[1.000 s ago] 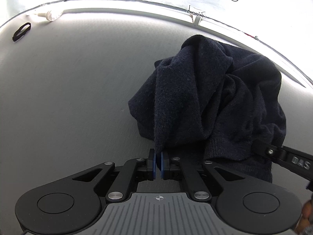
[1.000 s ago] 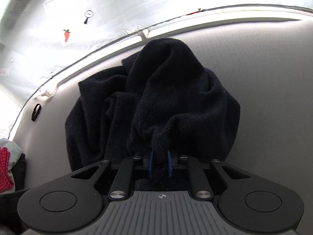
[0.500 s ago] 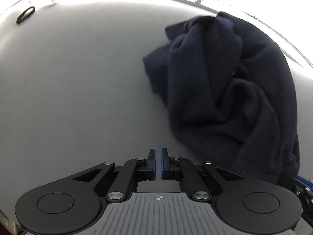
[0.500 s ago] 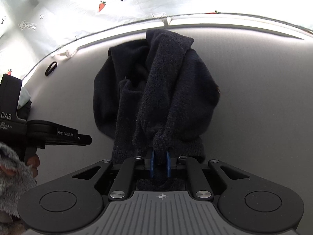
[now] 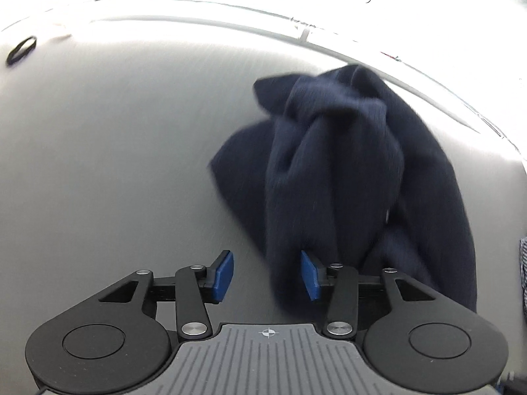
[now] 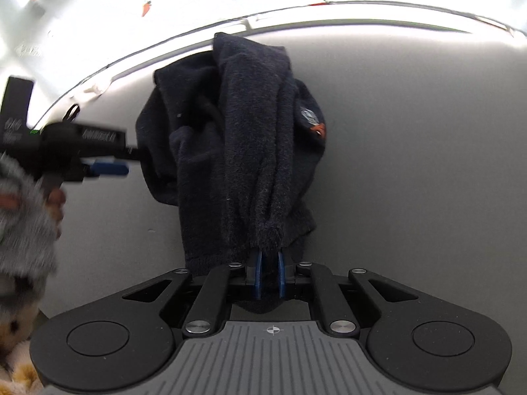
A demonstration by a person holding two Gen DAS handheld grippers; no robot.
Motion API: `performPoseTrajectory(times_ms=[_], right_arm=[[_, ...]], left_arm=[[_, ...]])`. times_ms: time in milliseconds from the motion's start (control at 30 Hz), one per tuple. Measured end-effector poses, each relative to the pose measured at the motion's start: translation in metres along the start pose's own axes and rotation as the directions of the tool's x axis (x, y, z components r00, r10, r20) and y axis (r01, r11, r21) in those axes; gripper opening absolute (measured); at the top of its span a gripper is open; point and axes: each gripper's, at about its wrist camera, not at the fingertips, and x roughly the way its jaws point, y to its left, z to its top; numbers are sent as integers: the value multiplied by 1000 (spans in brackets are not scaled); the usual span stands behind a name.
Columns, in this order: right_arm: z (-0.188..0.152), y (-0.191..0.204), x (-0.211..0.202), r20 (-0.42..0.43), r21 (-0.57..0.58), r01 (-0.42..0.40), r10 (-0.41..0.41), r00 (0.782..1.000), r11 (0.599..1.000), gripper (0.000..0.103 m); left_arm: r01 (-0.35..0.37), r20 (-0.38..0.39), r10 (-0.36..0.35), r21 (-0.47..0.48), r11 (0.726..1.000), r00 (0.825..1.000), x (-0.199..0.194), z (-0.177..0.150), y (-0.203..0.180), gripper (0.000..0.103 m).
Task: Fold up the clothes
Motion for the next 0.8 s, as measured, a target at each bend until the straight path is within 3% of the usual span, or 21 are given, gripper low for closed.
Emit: performPoseTrajectory(times_ms=[33, 100, 133, 167, 200, 233, 433, 567, 700, 800], right_arm=[[1, 1, 1, 7, 10, 10, -10, 1000, 1000, 8], [7, 1, 4, 21, 38, 21, -22, 1000, 999, 8], [8, -1, 4, 26, 62, 19, -21, 999, 998, 8], [9, -3, 4, 31, 85, 17, -20, 999, 996, 8], [9, -5, 4, 36, 106, 14, -18, 999, 994, 8], [10, -7, 3, 42, 119, 13, -18, 999, 993, 8], [11, -10, -1, 57, 168, -28, 19, 998, 985, 8], [14, -1, 2, 46, 129, -66, 61, 997, 989, 8], [18, 11, 9, 28, 89, -97, 95, 995, 991, 8], [22, 14, 11, 15, 76, -104, 104, 995, 992, 11]], left_arm=[[-12, 9, 12, 8, 1000, 1000, 3, 6, -5, 71], [-46, 23, 45, 21, 999, 999, 15, 21, -17, 66], [-61, 16, 61, 26, 998, 998, 23, 30, -23, 42], [-76, 9, 76, 30, 997, 997, 31, 39, -29, 28], [-86, 2, 86, 27, 996, 996, 35, 42, -31, 15], [-94, -4, 94, 22, 995, 996, 38, 44, -32, 12], [-157, 2, 157, 39, 987, 988, 35, 32, -18, 8], [-217, -28, 216, -49, 975, 976, 47, 36, 18, 8], [-183, -14, 183, -109, 977, 983, 35, 41, 38, 9], [-157, 18, 159, -94, 983, 987, 27, 40, 32, 18]])
